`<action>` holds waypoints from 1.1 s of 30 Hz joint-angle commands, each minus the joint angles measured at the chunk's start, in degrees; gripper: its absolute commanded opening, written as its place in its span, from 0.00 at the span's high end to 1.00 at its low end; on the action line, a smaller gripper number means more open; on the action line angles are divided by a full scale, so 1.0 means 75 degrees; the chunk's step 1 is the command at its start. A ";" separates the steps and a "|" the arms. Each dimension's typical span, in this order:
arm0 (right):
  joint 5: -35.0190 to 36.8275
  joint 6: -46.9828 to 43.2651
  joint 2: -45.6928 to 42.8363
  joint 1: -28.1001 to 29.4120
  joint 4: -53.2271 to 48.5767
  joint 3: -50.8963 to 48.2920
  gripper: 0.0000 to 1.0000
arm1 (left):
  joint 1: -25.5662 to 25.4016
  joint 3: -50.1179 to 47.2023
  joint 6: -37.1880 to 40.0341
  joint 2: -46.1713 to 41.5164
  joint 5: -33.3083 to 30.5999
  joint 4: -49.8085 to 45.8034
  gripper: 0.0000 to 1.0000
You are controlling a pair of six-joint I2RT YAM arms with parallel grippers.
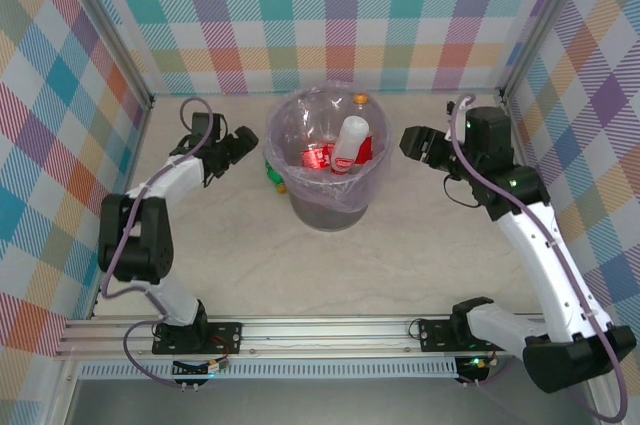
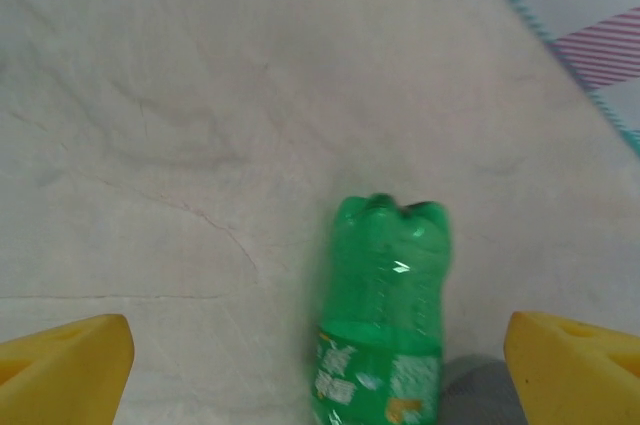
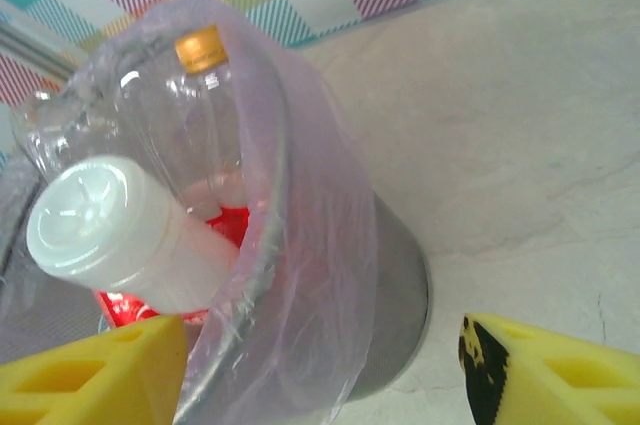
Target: Put the plastic bottles in the bin
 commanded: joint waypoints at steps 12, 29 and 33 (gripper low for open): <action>0.0063 -0.0075 -0.0842 -0.0125 0.0391 -0.0603 0.33 | -0.1011 0.1609 -0.0905 0.2230 0.0385 0.0497 0.00; -0.0552 -0.0092 -0.0718 -0.0220 0.0919 -0.0752 0.33 | -0.1414 -0.0062 -0.1799 0.1438 -0.1211 0.1064 0.40; -0.0656 -0.0014 -0.0617 -0.0248 0.0973 -0.0733 0.33 | -0.1427 -0.0244 -0.1873 0.1141 -0.1442 0.1268 0.42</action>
